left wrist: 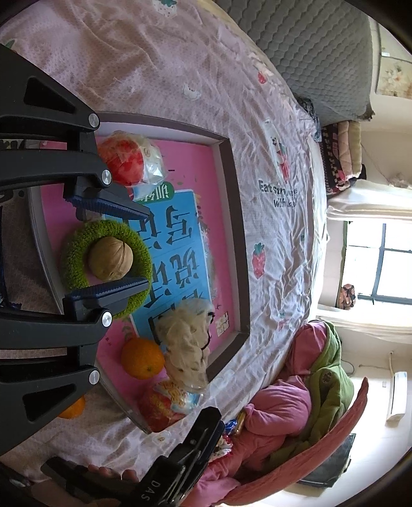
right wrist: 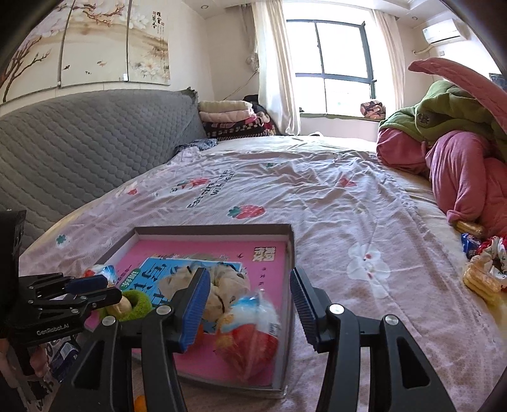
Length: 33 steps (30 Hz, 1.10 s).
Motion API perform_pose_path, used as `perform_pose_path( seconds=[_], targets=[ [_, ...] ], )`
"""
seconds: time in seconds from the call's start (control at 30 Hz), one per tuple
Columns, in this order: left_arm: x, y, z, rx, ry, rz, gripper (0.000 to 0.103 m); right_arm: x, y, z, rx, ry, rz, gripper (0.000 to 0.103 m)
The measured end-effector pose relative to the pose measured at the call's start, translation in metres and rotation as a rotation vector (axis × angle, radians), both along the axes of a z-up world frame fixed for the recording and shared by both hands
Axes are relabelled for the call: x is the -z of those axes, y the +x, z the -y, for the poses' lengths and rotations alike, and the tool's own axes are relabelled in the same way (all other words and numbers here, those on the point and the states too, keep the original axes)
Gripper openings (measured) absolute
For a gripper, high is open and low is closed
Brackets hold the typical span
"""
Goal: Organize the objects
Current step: 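Lower the walnut into the green ring and the bag into the tray, opening both grippers, then withdraw both open grippers from the tray toward the blue snack packet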
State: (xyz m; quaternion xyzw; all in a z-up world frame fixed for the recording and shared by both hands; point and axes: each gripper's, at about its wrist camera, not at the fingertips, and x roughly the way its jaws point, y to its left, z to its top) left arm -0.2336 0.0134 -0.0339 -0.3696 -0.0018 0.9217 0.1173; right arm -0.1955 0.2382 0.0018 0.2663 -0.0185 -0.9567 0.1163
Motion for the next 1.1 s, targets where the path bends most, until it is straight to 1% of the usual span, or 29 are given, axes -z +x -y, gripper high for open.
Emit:
perform_pose_path(
  seconds=[0.2,0.4,0.53,0.7,0.83,0.9,0.97,1.1],
  targets=[
    [-0.008,0.003,0.001,0.002,0.009,-0.015,0.041,-0.007,0.003,-0.006,0.016,-0.001,-0.023,0.052],
    [-0.019,0.008,0.003,-0.006,0.023,-0.033,0.048,-0.020,0.013,-0.007,0.005,-0.009,-0.078,0.053],
    [-0.027,0.012,0.004,-0.019,0.021,-0.044,0.051,-0.027,0.018,-0.002,-0.020,-0.012,-0.101,0.059],
    [-0.033,0.018,0.008,-0.040,0.031,-0.044,0.052,-0.030,0.021,0.004,-0.043,-0.007,-0.108,0.059],
    [-0.039,0.025,0.010,-0.068,0.008,-0.070,0.053,-0.034,0.025,0.006,-0.053,-0.009,-0.117,0.060],
    [-0.043,0.028,0.011,-0.081,0.004,-0.083,0.054,-0.035,0.027,0.007,-0.061,-0.010,-0.120,0.061],
    [-0.047,0.032,0.013,-0.091,0.003,-0.090,0.056,-0.036,0.029,0.008,-0.066,-0.006,-0.127,0.065],
    [-0.050,0.037,0.018,-0.104,0.012,-0.088,0.058,-0.037,0.034,0.012,-0.080,0.006,-0.135,0.067]
  ],
)
